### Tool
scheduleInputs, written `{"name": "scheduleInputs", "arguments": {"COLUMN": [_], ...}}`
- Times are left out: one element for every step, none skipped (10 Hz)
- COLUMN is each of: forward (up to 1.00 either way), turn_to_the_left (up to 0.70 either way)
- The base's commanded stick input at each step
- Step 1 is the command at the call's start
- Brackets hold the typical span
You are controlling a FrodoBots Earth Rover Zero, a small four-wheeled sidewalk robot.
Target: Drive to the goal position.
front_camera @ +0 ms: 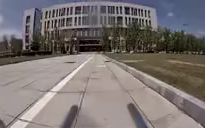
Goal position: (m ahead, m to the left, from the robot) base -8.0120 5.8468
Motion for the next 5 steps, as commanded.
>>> {"name": "scheduleInputs", "arguments": {"forward": [0.70, 0.70, 0.70, 0.70, 0.70], "turn_to_the_left": [0.00, 0.00, 0.00, 0.00, 0.00]}}
